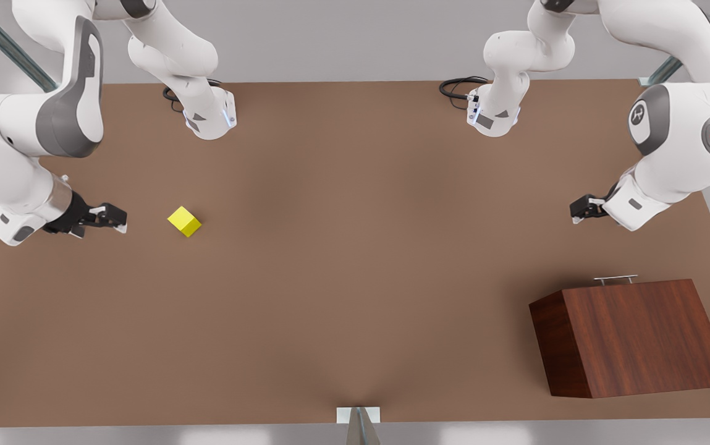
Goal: Open the drawer with left arm, place the square in the middle with right arm, and place the square in the drawer with left arm
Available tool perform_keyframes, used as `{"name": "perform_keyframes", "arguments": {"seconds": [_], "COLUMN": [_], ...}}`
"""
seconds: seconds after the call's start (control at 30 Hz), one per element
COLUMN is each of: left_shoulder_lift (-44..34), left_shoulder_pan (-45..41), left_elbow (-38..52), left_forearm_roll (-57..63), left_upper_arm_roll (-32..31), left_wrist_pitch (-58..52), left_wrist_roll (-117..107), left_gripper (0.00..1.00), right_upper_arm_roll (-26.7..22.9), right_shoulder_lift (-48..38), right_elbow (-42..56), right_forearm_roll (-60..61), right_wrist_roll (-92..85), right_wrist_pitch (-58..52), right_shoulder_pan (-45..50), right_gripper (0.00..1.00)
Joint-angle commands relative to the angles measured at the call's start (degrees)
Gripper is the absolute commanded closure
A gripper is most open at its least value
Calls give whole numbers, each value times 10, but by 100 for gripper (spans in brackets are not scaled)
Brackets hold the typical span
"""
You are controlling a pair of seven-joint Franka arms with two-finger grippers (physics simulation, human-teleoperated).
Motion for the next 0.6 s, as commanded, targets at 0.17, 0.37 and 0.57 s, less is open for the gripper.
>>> {"name": "perform_keyframes", "arguments": {"seconds": [0.17,0.37,0.57], "left_shoulder_lift": [-12,-106,-100], "left_shoulder_pan": [11,25,50], "left_elbow": [-97,-431,-464], "left_forearm_roll": [-3,1,1], "left_upper_arm_roll": [47,90,97], "left_wrist_pitch": [16,473,560], "left_wrist_roll": [-115,-652,-725], "left_gripper": [0,0,0], "right_upper_arm_roll": [38,-10,-20], "right_shoulder_lift": [1,-46,-72], "right_elbow": [-38,-235,-333], "right_forearm_roll": [-3,-3,-3], "right_wrist_roll": [-32,-37,-154], "right_wrist_pitch": [7,149,202], "right_shoulder_pan": [-1,114,115], "right_gripper": [0,0,0]}}
